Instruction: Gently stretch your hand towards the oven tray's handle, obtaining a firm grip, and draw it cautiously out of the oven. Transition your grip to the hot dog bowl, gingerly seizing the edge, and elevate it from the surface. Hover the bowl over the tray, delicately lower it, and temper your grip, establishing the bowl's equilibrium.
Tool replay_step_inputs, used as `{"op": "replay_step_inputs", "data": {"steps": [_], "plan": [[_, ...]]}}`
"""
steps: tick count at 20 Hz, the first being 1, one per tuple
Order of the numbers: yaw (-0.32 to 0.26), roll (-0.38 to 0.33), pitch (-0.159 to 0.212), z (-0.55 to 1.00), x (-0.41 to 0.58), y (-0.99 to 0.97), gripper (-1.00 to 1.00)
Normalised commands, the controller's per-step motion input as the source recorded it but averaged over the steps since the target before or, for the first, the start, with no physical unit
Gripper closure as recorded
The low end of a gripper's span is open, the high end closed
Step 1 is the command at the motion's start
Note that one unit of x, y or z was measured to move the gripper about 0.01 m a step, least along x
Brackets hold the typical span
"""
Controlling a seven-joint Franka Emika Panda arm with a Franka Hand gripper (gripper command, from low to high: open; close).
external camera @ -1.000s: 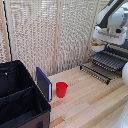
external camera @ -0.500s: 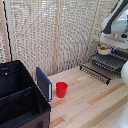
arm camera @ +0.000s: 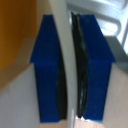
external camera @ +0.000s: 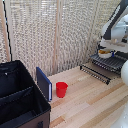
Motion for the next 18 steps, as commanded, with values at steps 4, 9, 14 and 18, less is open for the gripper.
{"op": "replay_step_inputs", "data": {"steps": [4, 9, 14, 18], "plan": [[-0.013, -0.003, 0.000, -0.09, 0.095, -0.08, 1.00], [-0.036, 0.006, 0.000, 0.22, 0.000, 0.00, -1.00], [-0.071, 0.037, 0.000, 0.66, 0.037, -0.01, -1.00], [-0.089, 0.000, 0.044, 0.73, 0.014, 0.10, -1.00]]}}
